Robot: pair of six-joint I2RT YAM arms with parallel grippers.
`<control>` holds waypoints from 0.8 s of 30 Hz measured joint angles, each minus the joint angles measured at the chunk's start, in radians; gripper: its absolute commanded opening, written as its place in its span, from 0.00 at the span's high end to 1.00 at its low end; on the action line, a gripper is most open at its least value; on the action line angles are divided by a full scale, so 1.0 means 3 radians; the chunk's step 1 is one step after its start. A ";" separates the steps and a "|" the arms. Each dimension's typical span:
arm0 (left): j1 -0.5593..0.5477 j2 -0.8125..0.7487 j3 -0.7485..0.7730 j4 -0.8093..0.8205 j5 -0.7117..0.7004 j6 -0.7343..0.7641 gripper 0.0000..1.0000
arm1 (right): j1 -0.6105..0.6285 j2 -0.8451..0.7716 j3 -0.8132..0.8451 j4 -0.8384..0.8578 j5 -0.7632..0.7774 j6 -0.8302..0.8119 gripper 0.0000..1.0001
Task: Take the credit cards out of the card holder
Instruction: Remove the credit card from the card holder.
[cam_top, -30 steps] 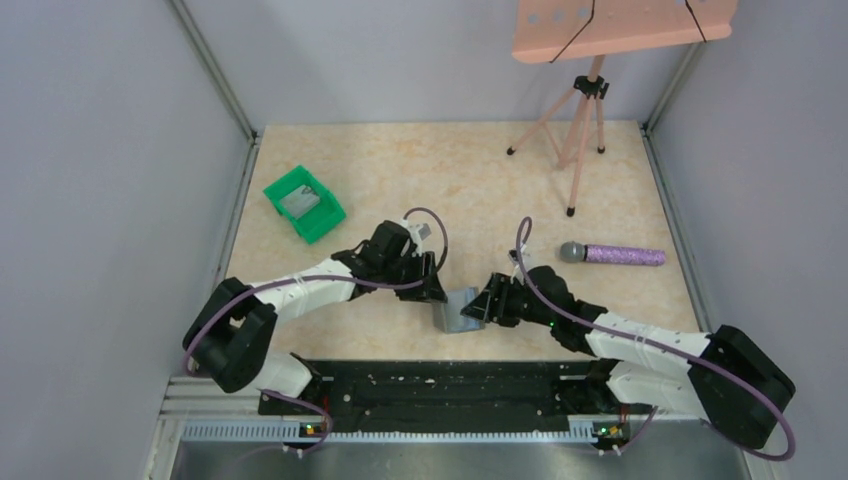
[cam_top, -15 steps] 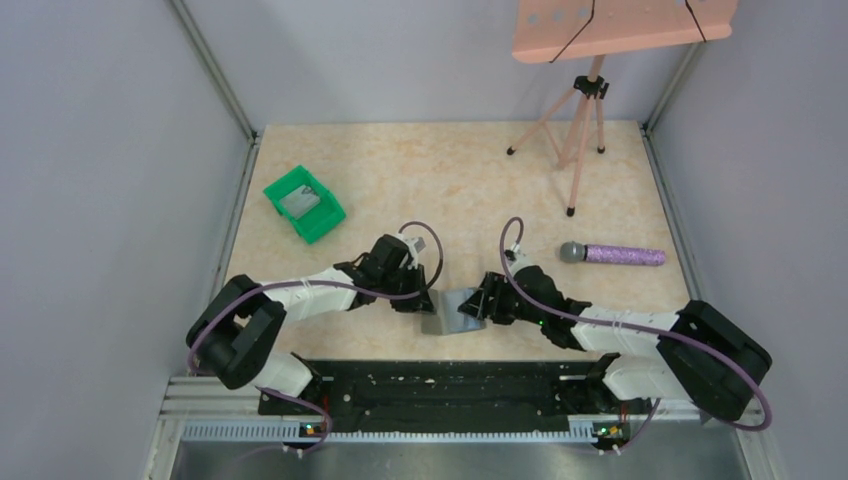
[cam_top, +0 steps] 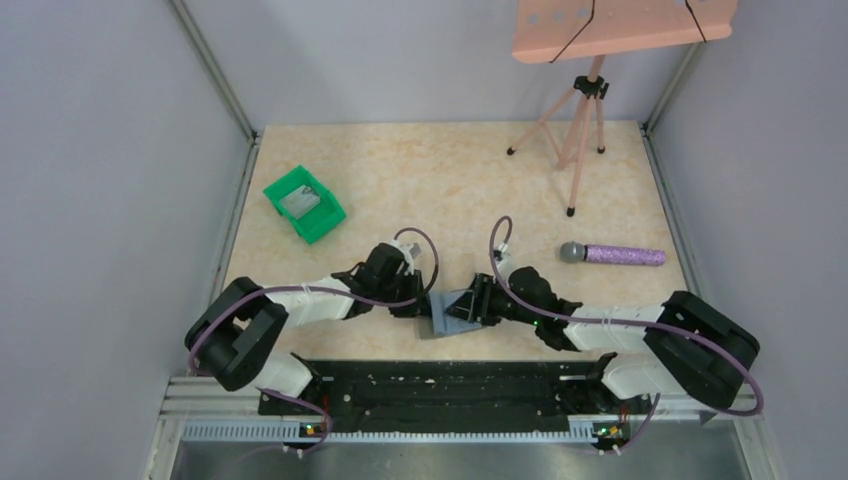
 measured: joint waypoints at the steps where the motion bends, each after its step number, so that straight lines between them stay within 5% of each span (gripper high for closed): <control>1: 0.0000 -0.0011 0.0000 0.0008 -0.0001 -0.0008 0.70 | 0.0028 0.0018 0.0004 0.0043 -0.0018 0.0006 0.44; 11: 0.0000 -0.0398 0.0011 -0.0238 -0.0258 -0.0151 0.57 | 0.0113 0.0234 0.0111 0.0193 -0.0064 0.0028 0.50; 24: 0.0051 -0.0618 0.0025 -0.0617 -0.0464 -0.0223 0.64 | 0.0113 0.0160 0.0131 0.0085 0.0041 -0.0062 0.92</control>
